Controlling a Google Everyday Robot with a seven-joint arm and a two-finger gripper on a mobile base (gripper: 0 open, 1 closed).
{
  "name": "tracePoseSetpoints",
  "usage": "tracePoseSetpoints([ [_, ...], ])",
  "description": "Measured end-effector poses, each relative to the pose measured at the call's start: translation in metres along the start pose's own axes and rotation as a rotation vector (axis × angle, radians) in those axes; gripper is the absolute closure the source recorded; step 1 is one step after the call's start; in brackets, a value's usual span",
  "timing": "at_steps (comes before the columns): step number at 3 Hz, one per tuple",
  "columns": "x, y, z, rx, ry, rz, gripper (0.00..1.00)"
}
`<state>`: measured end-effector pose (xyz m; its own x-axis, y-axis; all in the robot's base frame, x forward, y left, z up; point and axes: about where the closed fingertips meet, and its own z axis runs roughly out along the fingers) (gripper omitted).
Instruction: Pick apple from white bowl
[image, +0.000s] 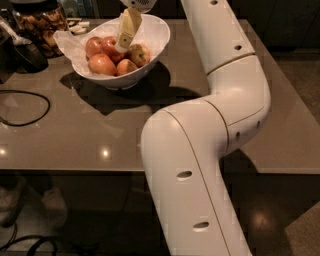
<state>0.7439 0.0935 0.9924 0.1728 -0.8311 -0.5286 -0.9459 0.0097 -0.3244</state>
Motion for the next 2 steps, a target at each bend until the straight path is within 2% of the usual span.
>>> tracePoseSetpoints([
  [1, 0.0097, -0.0032, 0.0067, 0.003, 0.029, 0.007, 0.12],
  [2, 0.017, -0.0047, 0.0131, 0.001, 0.052, 0.007, 0.08],
])
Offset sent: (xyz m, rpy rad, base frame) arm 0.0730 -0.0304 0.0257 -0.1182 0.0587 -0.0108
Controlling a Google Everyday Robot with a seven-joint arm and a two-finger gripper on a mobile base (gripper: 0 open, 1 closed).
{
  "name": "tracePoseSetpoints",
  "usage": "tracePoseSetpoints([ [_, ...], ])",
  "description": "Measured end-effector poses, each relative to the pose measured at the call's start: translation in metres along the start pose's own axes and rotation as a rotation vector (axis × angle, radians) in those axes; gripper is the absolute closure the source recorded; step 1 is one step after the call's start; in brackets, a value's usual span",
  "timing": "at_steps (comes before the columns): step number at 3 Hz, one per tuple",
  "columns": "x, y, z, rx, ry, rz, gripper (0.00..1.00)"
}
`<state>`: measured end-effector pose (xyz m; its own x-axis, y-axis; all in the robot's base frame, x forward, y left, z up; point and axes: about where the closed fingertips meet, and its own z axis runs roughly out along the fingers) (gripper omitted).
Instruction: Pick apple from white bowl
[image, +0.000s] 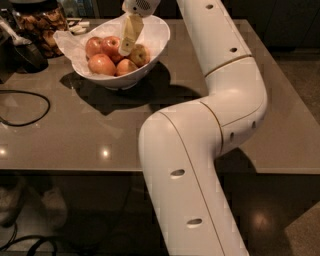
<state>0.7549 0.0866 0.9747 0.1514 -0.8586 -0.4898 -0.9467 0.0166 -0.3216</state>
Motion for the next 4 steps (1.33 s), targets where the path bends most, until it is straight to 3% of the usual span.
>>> tracePoseSetpoints([
  [1, 0.003, 0.0, 0.005, -0.004, 0.013, -0.001, 0.06],
  [3, 0.0, 0.002, 0.019, -0.024, 0.035, -0.016, 0.19],
  [4, -0.003, 0.003, 0.024, -0.03, 0.044, -0.033, 0.18],
])
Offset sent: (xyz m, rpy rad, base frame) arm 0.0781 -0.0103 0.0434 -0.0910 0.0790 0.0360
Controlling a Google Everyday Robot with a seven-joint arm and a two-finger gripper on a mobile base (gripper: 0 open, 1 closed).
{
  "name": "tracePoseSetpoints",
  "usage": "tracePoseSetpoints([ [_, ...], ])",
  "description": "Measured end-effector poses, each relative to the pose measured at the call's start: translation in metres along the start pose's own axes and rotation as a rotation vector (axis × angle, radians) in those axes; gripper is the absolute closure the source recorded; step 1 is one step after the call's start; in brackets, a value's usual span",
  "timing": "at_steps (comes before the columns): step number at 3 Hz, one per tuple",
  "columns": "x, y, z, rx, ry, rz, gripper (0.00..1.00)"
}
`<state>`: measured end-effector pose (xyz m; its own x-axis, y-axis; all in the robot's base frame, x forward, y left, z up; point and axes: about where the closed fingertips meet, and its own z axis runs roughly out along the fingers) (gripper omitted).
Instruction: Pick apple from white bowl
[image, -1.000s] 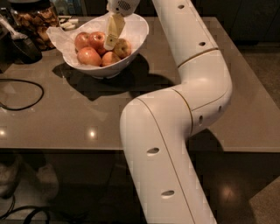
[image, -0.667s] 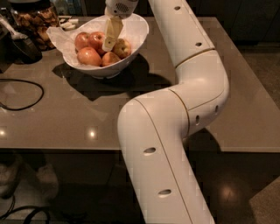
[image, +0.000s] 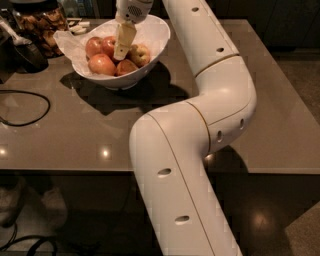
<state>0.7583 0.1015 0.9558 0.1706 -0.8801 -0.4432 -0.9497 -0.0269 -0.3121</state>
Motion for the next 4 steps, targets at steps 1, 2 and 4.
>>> tracePoseSetpoints([
  [1, -0.001, 0.0, 0.003, -0.003, 0.008, -0.01, 0.19],
  [2, 0.001, 0.001, 0.007, -0.009, 0.021, -0.02, 0.22],
  [4, 0.014, 0.001, 0.011, -0.014, 0.065, -0.035, 0.24],
])
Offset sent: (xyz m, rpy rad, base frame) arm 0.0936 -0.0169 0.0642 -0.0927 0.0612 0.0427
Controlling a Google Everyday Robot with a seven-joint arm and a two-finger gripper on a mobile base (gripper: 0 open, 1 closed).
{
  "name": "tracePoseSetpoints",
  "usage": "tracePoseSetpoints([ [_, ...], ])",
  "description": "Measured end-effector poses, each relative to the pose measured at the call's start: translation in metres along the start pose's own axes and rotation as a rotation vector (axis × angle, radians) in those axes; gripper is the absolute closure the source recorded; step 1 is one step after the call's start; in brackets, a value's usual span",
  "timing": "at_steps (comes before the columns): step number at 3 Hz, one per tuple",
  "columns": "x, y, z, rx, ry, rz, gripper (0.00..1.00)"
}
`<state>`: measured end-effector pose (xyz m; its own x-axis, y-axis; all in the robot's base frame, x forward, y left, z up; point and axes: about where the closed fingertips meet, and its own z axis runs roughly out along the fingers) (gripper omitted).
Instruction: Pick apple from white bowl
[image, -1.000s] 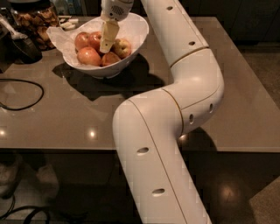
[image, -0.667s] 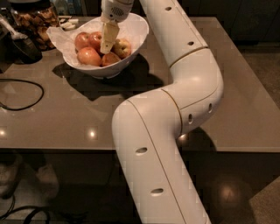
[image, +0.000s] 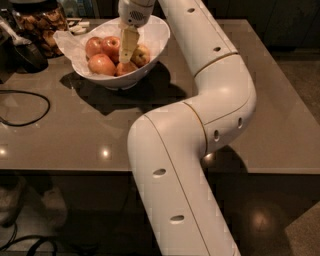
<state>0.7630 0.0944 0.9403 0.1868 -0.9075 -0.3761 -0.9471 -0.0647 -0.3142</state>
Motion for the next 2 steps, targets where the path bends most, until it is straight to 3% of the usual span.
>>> tracePoseSetpoints([
  [2, -0.0006, 0.0018, 0.0094, -0.016, 0.023, -0.029, 0.26],
])
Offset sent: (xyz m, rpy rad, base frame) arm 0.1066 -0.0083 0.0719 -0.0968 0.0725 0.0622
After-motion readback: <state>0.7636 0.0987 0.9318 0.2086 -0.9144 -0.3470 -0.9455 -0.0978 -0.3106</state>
